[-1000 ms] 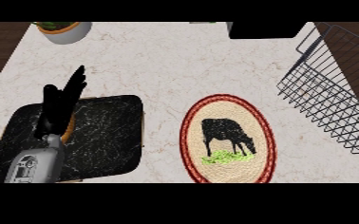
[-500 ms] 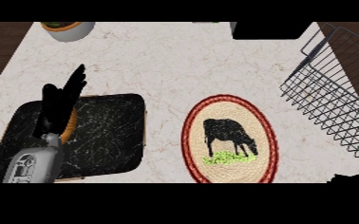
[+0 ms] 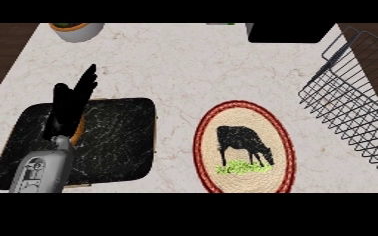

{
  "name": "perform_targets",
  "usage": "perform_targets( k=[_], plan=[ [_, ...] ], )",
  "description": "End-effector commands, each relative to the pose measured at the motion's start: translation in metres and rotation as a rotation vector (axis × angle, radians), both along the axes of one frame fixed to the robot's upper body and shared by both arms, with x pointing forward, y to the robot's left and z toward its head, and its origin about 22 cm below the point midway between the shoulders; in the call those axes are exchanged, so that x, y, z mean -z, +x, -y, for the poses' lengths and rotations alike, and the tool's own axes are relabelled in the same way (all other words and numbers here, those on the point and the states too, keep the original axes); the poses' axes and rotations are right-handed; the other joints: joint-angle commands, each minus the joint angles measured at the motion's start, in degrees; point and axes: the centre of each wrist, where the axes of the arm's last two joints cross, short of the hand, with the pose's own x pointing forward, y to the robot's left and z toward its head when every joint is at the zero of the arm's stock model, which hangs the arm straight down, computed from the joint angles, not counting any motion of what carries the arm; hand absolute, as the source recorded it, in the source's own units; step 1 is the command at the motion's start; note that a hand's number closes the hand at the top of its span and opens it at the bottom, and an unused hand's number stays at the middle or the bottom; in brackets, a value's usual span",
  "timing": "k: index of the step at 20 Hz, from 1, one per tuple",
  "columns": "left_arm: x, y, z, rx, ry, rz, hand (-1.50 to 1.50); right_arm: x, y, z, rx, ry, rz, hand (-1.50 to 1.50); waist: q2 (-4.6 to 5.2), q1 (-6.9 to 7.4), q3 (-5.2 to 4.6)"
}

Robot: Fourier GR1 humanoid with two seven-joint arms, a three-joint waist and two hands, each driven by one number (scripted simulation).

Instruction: Pick the tomato from the placemat and place it in the basket

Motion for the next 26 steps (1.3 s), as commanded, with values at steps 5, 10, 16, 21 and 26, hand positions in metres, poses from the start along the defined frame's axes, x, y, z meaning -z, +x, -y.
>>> perform_targets(
  k=[5,10,16,21,26],
  plan=[
    [0.005,0.004,0.008,0.018,0.011,-0.002,0.0,-0.087,0.052,0.053,0.144,-0.077,0.005,1.5,0.05,0.29,0.28],
    [0.007,-0.008,-0.001,0.015,-0.01,0.002,0.0,-0.072,0.08,0.107,0.1,-0.086,-0.019,1.5,0.07,0.29,0.38],
    [0.009,0.001,0.0,0.004,-0.006,-0.014,0.0,-0.047,0.119,0.121,0.023,-0.062,-0.075,1.5,0.13,0.33,0.34],
    [0.006,0.0,-0.023,0.007,0.015,0.002,0.0,0.002,0.142,0.124,0.001,-0.109,-0.085,1.5,0.28,0.71,0.37],
    [-0.001,0.009,-0.002,0.008,0.001,-0.001,0.0,0.017,0.16,0.12,-0.012,-0.035,-0.2,1.5,0.06,0.25,0.34]
  ],
)
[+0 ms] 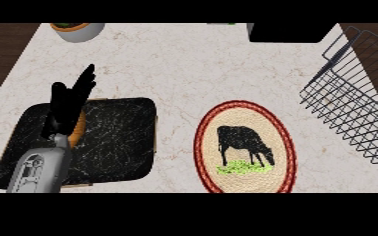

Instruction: Pick the tomato from the placemat and place it in the basket

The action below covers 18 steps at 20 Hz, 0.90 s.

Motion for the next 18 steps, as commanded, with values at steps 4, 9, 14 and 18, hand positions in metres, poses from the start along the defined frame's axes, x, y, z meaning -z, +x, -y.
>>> perform_targets(
  k=[4,9,14,18],
  plan=[
    [0.014,-0.015,0.015,0.008,-0.008,-0.006,0.0,0.033,0.015,0.015,0.044,0.166,-0.165,-1.5,-0.09,0.02,-0.01],
    [0.0,-0.007,0.003,-0.008,-0.01,-0.01,0.0,0.072,0.025,0.014,0.018,0.269,-0.102,-1.5,-0.08,-0.13,0.01],
    [0.0,-0.006,0.003,0.005,0.0,0.007,0.0,0.053,0.026,0.03,0.044,0.445,0.01,-1.5,-0.12,-0.15,0.0],
    [0.009,0.0,0.009,-0.013,0.001,0.006,0.0,0.036,0.014,0.056,0.149,0.535,0.143,-1.5,-0.04,-0.61,-0.01]
  ],
)
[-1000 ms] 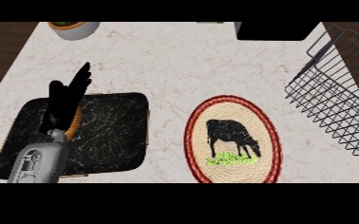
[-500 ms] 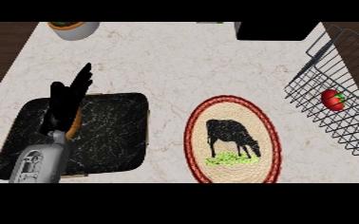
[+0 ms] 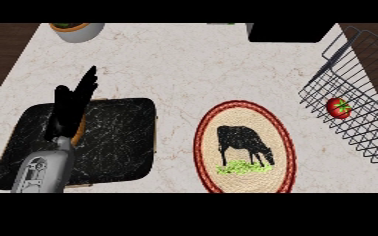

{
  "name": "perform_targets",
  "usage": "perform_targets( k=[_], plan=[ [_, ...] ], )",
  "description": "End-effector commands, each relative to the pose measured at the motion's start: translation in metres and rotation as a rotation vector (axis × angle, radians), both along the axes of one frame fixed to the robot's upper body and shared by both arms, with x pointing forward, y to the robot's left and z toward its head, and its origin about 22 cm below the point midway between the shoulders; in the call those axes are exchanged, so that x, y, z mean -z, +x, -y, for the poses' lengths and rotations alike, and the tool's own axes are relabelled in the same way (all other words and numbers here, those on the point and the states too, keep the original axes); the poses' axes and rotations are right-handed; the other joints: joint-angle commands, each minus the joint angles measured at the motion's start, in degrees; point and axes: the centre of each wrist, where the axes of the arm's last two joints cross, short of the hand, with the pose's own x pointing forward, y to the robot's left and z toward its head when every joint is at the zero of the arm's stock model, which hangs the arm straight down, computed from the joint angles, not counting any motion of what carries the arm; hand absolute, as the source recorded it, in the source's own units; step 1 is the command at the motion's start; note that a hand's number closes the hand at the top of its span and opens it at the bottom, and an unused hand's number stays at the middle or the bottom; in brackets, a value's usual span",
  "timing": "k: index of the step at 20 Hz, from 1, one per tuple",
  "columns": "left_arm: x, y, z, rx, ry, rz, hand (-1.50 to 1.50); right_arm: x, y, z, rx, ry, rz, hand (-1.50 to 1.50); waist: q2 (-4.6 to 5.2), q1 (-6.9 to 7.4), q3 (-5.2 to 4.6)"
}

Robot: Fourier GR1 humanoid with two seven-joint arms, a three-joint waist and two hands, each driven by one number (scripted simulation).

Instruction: Pick the tomato from the placemat and place it in the basket

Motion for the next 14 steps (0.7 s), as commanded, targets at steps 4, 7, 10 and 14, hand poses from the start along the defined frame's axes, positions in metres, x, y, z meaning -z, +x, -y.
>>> perform_targets(
  k=[4,7,10,14],
  plan=[
    [0.004,0.003,0.005,0.027,-0.014,0.014,0.0,-0.019,-0.021,0.054,0.186,0.172,0.061,-1.5,0.33,0.62,0.03],
    [-0.018,0.008,0.011,0.031,-0.009,-0.004,0.0,-0.009,-0.036,0.073,0.252,0.262,0.016,-1.5,0.4,1.09,0.13],
    [0.005,-0.005,-0.001,0.017,-0.007,0.006,0.0,-0.035,-0.078,0.109,0.28,0.241,-0.01,-1.5,0.69,1.32,0.18],
    [0.003,-0.002,0.008,0.028,-0.003,0.014,0.0,-0.036,-0.109,0.129,0.287,0.273,0.014,-1.5,1.02,1.46,0.42]
  ],
)
